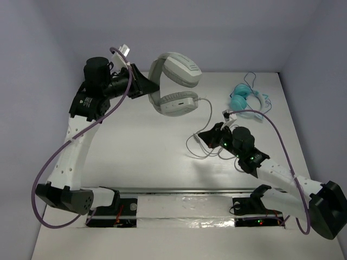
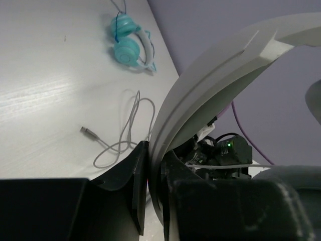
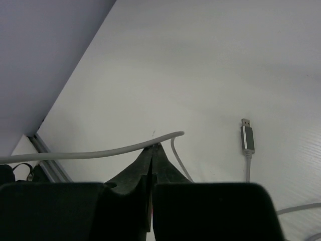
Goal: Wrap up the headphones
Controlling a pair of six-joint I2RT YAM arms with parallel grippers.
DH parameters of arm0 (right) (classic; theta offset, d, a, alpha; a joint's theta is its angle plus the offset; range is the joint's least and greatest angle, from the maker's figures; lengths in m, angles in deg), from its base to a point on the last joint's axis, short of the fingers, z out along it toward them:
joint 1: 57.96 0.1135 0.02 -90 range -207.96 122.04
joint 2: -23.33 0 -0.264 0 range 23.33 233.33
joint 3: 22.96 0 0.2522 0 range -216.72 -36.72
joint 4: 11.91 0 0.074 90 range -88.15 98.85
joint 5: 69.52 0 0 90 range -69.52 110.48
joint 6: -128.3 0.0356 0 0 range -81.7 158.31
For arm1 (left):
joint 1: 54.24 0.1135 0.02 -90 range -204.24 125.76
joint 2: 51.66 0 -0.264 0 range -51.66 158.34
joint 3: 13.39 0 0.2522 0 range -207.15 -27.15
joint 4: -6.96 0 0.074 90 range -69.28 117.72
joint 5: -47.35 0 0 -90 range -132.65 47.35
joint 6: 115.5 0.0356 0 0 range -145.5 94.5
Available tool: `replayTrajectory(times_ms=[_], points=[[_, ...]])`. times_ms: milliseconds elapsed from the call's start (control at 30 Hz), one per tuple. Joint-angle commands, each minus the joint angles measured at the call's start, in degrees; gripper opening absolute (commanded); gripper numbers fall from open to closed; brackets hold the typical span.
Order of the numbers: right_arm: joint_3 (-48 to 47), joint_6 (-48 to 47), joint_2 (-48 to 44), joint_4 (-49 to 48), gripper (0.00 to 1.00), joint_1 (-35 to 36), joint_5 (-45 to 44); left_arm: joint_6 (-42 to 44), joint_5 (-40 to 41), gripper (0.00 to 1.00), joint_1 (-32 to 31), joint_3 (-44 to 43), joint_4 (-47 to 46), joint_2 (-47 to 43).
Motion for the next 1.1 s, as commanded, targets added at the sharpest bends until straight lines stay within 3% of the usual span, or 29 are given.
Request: replayTrajectory(times_ms=[0, 67, 100, 200, 567, 800, 1067], points=[[-1.98, -0.03, 0.88, -2.01, 0.0, 0.53, 1.32, -4.23, -2.63, 0.0, -0.09, 1.93, -6.98, -0.24], [-1.45, -0.29, 0.97, -2.01, 0.15, 0.53, 0.0, -4.41, -2.46, 0.0, -0.09, 2.11, -7.25, -0.15], [-1.02, -0.29, 0.71, -2.27, 0.44, 0.53, -0.18, -4.15, -2.29, 0.0, -0.09, 1.76, -7.08, -0.06], [0.74, -0.29, 1.31, -4.63, 0.76, 0.53, 0.35, -4.32, -1.93, 0.0, -0.09, 0.01, -6.9, 0.29], [-0.48, 0.24, 7.73, -9.04, 0.81, 0.53, 6.41, -8.89, -2.2, 0.0, -0.09, -1.93, -10.42, 1.96], [-0.57, 0.15, 9.67, -11.58, 0.8, 0.53, 1.05, -9.77, -2.37, 0.0, -0.09, -1.93, -11.38, 1.7], [1.8, 3.04, 16.08, -32.91, 0.74, 1.06, -0.52, -13.63, -2.99, 0.0, -0.09, 0.79, -14.28, -1.11]])
